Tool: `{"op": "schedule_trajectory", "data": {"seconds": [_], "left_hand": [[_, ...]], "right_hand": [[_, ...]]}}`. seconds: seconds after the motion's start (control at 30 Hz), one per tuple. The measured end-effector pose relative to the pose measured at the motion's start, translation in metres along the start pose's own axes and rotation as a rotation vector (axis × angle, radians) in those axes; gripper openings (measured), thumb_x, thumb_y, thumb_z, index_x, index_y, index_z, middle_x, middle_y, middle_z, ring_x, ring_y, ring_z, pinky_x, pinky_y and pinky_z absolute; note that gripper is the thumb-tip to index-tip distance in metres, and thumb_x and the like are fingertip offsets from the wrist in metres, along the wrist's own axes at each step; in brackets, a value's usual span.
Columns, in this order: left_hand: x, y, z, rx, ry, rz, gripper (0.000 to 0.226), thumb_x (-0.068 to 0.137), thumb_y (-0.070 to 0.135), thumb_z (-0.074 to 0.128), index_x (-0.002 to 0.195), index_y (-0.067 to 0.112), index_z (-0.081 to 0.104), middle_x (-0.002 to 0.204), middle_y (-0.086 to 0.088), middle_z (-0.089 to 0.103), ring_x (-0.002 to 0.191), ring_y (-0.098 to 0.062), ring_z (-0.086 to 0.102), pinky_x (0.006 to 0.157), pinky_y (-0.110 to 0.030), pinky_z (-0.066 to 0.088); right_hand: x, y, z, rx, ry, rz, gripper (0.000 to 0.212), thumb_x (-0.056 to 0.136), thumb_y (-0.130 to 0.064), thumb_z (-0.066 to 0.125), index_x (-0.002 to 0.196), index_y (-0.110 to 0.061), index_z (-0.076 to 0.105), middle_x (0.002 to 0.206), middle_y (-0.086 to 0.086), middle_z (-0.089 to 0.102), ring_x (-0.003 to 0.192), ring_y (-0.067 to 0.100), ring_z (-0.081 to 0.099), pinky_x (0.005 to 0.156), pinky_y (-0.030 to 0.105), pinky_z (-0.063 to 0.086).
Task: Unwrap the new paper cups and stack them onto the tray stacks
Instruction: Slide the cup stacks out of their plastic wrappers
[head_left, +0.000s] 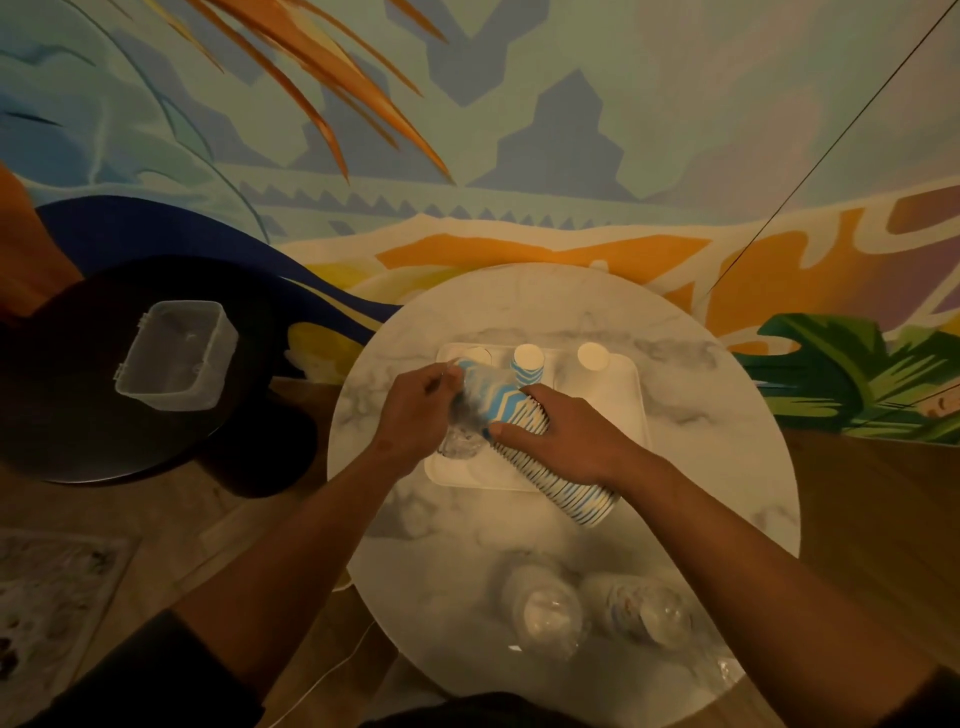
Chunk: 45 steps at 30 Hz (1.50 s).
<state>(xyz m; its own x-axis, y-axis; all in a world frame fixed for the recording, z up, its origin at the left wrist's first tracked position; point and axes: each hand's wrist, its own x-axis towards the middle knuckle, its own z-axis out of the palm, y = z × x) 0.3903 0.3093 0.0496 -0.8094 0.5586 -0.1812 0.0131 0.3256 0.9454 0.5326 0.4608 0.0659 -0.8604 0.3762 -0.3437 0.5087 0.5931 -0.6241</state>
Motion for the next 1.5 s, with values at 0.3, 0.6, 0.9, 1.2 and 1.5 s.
{"op": "schedule_trajectory", "data": {"seconds": [0.3,0.6,0.9,1.2,1.5], "left_hand": [[0.005,0.000,-0.006,0.021,0.031,-0.068,0.022,0.105,0.026,0.052,0.103,0.019,0.073,0.098,-0.003,0.072,0.095,-0.020,0.068,0.085,-0.033,0.056],[0.010,-0.013,-0.014,0.069,0.018,-0.079,0.011,0.097,0.022,0.066,0.105,0.017,0.073,0.103,-0.005,0.075,0.095,-0.017,0.069,0.085,-0.030,0.056],[0.004,-0.013,-0.017,-0.094,-0.170,-0.099,0.035,0.094,0.037,0.068,0.129,0.030,0.064,0.119,0.009,0.069,0.109,-0.006,0.066,0.091,-0.033,0.059],[0.005,-0.027,-0.028,0.064,-0.142,-0.043,0.016,0.089,0.027,0.077,0.103,0.029,0.071,0.092,0.011,0.073,0.080,0.002,0.069,0.066,-0.011,0.052],[0.007,-0.074,-0.052,0.092,0.077,-0.199,0.018,0.090,0.028,0.076,0.102,0.016,0.074,0.097,0.002,0.074,0.091,-0.014,0.069,0.086,-0.031,0.055]], "right_hand": [[0.004,-0.001,-0.002,-0.025,-0.010,-0.041,0.060,0.078,-0.078,0.063,0.117,-0.033,0.058,0.104,-0.012,0.070,0.090,0.007,0.066,0.085,0.034,0.055],[0.002,0.015,-0.012,-0.022,-0.087,-0.113,0.057,0.080,-0.066,0.072,0.126,-0.036,0.058,0.116,-0.014,0.070,0.102,0.002,0.065,0.095,0.034,0.053],[0.002,0.022,-0.010,0.014,-0.080,-0.128,0.059,0.080,-0.061,0.076,0.130,-0.036,0.058,0.120,-0.016,0.069,0.106,0.000,0.064,0.098,0.030,0.052],[0.006,0.031,-0.005,-0.014,-0.118,-0.140,0.065,0.078,-0.056,0.080,0.133,-0.032,0.054,0.121,-0.014,0.066,0.105,0.003,0.063,0.096,0.032,0.052],[0.005,0.026,0.014,0.086,-0.082,-0.137,0.073,0.076,-0.055,0.083,0.136,-0.034,0.047,0.122,-0.018,0.063,0.108,-0.001,0.061,0.093,0.023,0.050]]}}
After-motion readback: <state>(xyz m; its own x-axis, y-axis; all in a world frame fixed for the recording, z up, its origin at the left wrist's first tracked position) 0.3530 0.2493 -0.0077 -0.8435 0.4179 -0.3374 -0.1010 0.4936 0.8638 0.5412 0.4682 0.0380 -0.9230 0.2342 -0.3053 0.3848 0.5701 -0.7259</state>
